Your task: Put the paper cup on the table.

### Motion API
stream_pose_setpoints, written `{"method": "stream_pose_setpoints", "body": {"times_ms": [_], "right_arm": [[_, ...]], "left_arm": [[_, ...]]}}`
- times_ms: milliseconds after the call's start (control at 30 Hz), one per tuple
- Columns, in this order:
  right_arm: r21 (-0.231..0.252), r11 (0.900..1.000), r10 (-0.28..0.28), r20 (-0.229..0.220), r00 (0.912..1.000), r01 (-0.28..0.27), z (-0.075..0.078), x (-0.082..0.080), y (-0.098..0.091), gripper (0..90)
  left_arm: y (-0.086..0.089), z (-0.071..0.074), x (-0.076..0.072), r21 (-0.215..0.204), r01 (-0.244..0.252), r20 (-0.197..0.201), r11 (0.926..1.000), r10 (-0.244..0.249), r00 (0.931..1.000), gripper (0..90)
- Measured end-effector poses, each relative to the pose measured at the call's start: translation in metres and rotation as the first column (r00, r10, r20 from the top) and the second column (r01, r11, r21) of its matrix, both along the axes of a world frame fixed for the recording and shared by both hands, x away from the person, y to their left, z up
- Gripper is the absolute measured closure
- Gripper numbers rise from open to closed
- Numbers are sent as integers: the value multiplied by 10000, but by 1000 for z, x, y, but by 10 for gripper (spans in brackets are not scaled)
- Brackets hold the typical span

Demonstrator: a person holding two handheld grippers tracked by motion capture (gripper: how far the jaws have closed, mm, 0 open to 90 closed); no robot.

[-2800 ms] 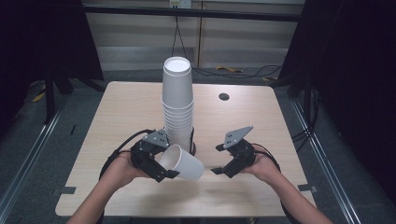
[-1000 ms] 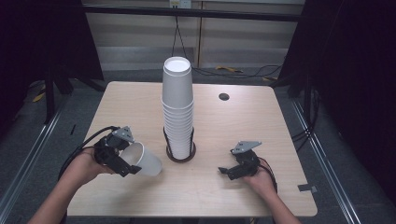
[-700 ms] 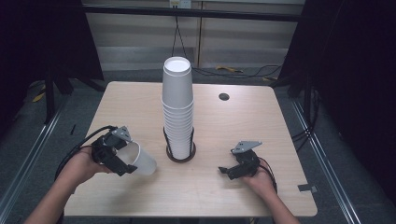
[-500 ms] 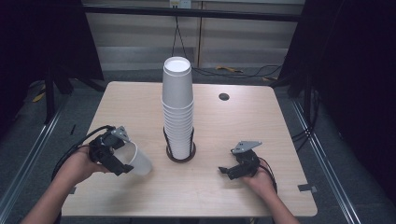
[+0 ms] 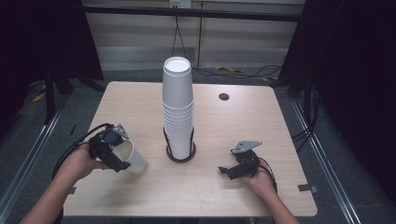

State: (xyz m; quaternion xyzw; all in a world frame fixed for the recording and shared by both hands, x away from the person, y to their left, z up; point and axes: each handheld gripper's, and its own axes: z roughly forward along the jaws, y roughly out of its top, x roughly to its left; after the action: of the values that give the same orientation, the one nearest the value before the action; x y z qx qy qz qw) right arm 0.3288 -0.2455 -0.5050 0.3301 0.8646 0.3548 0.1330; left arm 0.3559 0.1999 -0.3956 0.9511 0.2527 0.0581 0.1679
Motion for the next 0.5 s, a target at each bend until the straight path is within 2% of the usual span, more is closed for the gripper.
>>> {"method": "stream_pose_setpoints", "body": {"times_ms": [133,267,367,433,500], "right_arm": [[6,10000,-3,11,10000,3,0,0,0,91],[6,10000,-4,7,10000,4,0,0,0,91],[6,10000,-5,9,10000,5,0,0,0,91],[6,10000,-4,9,10000,4,0,0,0,91],[8,10000,-2,9,10000,2,0,0,0,91]], "left_arm": [[-3,-2,1,4,-6,121,10000,6,9999,84],[-4,-3,2,-286,-182,139,9994,186,9997,78],[-4,-4,3,-306,-262,160,9992,267,9995,75],[-5,-5,3,-590,-377,149,9975,386,9991,73],[-6,-5,4,-633,-317,161,9975,327,9993,72]]}}
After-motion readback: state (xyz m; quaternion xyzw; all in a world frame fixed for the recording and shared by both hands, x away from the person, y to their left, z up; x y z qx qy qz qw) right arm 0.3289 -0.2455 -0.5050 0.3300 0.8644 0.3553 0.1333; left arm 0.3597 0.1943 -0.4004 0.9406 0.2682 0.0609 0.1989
